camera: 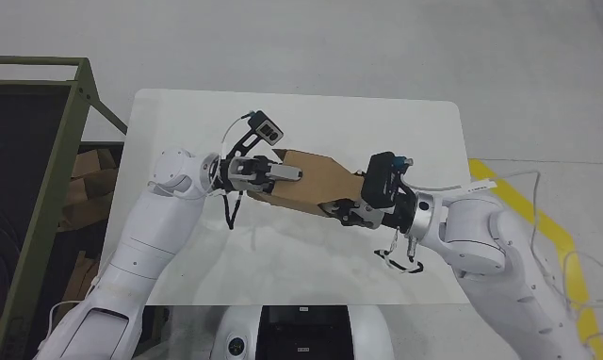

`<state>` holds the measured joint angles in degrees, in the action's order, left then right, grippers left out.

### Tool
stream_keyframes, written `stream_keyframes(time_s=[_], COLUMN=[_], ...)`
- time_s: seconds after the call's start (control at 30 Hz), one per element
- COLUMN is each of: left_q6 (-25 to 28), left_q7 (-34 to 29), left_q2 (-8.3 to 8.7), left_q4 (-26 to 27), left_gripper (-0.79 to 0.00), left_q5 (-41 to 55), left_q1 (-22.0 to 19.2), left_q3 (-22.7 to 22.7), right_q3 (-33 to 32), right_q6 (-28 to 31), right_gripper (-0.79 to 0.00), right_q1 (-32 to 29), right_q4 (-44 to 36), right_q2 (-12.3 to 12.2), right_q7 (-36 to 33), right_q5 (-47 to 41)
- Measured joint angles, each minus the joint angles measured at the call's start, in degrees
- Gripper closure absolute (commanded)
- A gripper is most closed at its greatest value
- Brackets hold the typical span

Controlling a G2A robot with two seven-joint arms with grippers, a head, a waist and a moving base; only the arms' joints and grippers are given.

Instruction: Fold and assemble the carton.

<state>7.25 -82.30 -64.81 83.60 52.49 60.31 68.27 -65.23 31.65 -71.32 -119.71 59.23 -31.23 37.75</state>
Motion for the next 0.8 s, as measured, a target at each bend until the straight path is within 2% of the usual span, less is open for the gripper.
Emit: stream_keyframes(time_s=[0.2, 0.53, 0.8], left_q6=[1.89, 3.06, 5.15], left_q7=[1.24, 1.87, 3.1], left_q2=[0.09, 0.16, 0.14], left_q4=[0.42, 0.86, 1.12], left_gripper=[0.0, 0.0, 0.0], left_q5=[-1.15, -2.05, -3.06], left_q1=[0.28, 0.23, 0.4], left_q3=[1.02, 1.88, 2.47], right_q3=[-3.91, -13.75, -18.2], right_q6=[-1.01, -0.06, -1.47], right_gripper=[-0.296, -0.342, -0.354], right_q1=[-1.65, -9.3, -13.43], right_q4=[-0.51, -3.56, -4.04], right_q2=[-0.46, -1.72, -2.07], right_q7=[0.7, 1.9, 3.24], right_q5=[-1.06, -3.47, -7.9])
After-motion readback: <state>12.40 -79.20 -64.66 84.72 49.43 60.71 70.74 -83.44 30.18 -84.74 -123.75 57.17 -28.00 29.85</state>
